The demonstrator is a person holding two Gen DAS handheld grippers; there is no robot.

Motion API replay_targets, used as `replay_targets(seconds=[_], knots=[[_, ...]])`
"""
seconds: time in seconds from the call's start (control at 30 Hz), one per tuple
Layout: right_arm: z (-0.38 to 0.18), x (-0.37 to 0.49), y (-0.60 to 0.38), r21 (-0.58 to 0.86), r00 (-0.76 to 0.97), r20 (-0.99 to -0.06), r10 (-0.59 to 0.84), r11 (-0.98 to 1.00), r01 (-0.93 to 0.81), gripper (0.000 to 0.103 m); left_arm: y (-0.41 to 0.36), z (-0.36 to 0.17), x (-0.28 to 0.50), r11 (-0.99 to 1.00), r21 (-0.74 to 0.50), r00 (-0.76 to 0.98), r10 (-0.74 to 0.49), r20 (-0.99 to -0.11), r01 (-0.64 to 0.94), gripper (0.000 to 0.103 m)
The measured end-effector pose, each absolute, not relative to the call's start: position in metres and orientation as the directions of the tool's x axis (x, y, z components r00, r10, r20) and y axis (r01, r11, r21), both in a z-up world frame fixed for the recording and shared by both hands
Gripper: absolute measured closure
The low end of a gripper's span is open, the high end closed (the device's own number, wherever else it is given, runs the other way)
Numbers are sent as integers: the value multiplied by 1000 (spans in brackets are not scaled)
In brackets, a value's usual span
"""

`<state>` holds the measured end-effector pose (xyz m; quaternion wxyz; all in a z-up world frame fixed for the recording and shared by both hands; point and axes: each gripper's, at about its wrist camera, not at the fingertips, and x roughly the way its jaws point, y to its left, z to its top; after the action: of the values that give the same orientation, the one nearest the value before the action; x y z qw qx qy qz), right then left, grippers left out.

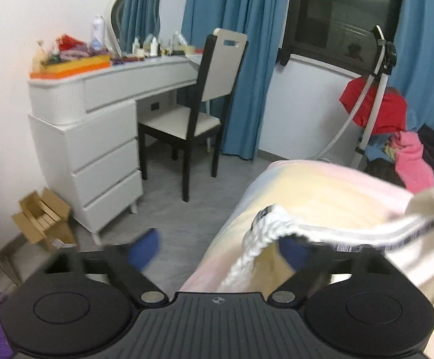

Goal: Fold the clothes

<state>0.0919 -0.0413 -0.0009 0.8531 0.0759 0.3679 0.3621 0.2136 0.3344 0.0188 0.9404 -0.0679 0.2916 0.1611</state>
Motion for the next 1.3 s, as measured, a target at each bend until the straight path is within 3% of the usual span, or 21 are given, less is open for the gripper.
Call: replay_targets(seconds=[0.03, 0.07, 0.37, 0.5, 0.6, 0.77, 1.03, 1.2, 1.3], knots=[[4, 83, -48, 380, 483, -562, 672, 728, -571, 26, 331, 17, 202, 938, -15, 774, 276, -570, -346, 1], [10, 74, -55, 355, 506, -547, 667, 732, -581, 18, 327, 15, 191, 937, 4, 768, 289, -572, -349, 0], [43, 25, -133, 221, 648, -437, 624, 773, -595, 19, 266, 41, 68, 934, 18, 809, 318, -495, -356, 0], [39, 28, -197, 155, 754, -390, 528, 845, -512, 19, 216, 44, 35, 963, -73, 874, 203, -442, -260, 0], [26, 38, -251, 181, 817, -366, 446, 895, -407, 19, 180, 33, 36, 966, -216, 887, 29, -462, -144, 0], [3, 47, -307, 345, 871, -345, 351, 910, -230, 18, 127, 35, 88, 936, -348, 849, -146, -508, -47, 3], [-26, 104, -301, 299, 888, -363, 282, 938, -175, 18, 68, 68, 241, 902, -411, 848, -112, -519, -133, 5], [-36, 108, -311, 266, 880, -395, 263, 950, -165, 18, 40, 72, 337, 935, -311, 828, -38, -560, -168, 9], [-42, 118, -314, 256, 871, -417, 260, 953, -163, 18, 33, 65, 386, 954, -249, 802, -15, -597, -168, 20]])
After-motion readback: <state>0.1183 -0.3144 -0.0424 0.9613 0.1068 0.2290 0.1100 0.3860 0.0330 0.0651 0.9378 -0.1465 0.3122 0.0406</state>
